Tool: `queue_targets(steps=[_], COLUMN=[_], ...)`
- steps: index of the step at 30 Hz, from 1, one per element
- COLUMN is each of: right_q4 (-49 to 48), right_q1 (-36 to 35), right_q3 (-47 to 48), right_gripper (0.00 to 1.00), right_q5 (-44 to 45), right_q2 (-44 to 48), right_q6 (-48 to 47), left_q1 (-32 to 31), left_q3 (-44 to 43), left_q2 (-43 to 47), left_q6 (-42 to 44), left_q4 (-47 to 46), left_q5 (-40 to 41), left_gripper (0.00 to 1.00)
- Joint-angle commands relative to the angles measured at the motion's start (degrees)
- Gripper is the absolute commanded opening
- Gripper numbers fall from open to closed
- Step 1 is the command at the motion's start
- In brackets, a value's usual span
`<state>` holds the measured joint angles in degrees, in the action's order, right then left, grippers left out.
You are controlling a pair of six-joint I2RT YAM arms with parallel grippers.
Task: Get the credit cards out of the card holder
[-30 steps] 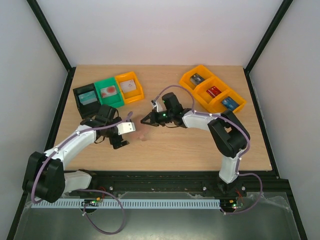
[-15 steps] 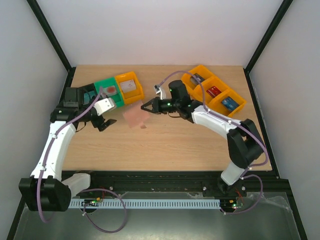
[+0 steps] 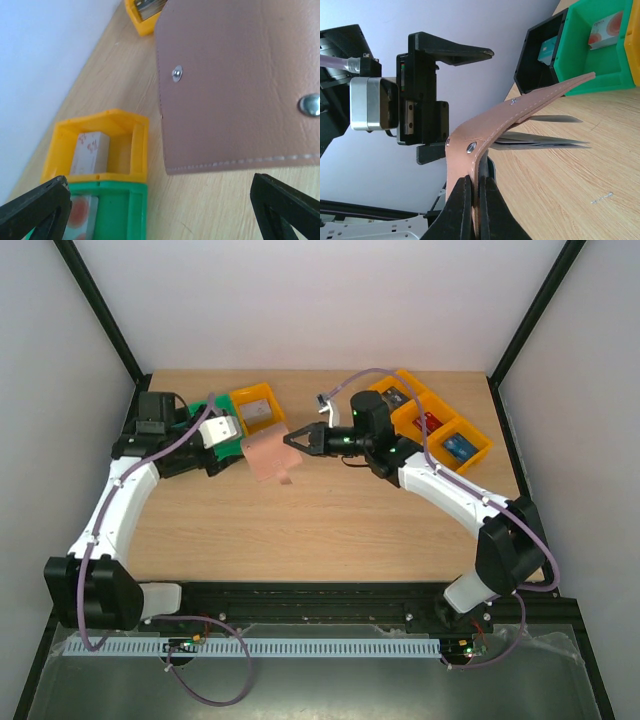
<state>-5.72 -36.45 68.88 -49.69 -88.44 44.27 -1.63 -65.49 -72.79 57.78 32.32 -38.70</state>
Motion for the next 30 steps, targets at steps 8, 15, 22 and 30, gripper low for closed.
queue_targets(steps=[8,15,22,30], right_q4=[-5.09,-4.90,-7.34,-3.98], right_q1=[0.06,0.06,0.06,0.25], right_q3=[2.01,1.17,0.32,0.64], right_gripper=[0.02,0.02,0.02,0.02], right_q5=[-0.59,-0.32,-1.61,-1.64], right_q2=[2.19,2.94,1.51,0.04], right_q6=[3.36,3.46,4.85,1.37], left_q1=[-3.37,-4.53,-5.06,-5.05], left_q3=[-3.14,-3.50,-2.97,3.61], left_q2=[-2.73,-4.11,-2.92,3.24], left_q6=[12.76,7.98,6.61,-6.56], left_q4=[2.40,-1.93,1.87,4.23], left_q5=[-7.72,-8.68,-12.64,-13.82], left_gripper=[0.99,0.82,0.24,0.02])
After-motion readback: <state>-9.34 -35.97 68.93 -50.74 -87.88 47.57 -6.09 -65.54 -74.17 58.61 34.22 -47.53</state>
